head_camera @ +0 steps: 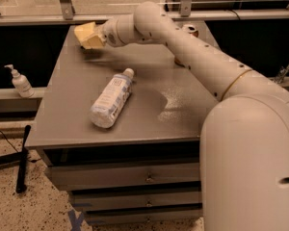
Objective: Move sponge near blue plastic bottle
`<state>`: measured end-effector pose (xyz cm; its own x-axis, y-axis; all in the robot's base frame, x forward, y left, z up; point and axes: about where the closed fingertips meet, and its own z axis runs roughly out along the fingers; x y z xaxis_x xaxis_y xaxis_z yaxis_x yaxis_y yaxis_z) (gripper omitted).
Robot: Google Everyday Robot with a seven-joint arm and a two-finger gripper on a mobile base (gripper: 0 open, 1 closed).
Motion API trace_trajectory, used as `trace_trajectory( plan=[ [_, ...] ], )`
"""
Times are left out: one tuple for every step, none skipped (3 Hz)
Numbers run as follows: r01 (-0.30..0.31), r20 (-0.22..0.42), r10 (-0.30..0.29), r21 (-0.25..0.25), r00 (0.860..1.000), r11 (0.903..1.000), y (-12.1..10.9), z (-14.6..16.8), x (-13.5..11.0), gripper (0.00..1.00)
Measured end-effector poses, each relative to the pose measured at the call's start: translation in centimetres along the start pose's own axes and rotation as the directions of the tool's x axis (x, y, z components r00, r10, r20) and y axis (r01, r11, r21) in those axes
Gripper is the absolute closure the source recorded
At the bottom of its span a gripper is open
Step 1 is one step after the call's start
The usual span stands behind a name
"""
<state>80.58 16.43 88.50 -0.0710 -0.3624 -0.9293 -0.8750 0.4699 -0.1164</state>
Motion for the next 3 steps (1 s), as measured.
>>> trace_trajectory(
  plan=[
    [0.069, 0.050, -0.070, 0.018, 0.996, 0.9974, -0.7, -3.8, -3.2, 1.00],
    [0.147, 0.073, -0.150, 0.053, 0.986, 0.9877, -2.8, -6.9, -6.6, 1.00],
    [0.155, 0.089, -0.161, 0.069, 0.983, 0.9855, -3.5, -7.7, -7.7, 1.00]
  ],
)
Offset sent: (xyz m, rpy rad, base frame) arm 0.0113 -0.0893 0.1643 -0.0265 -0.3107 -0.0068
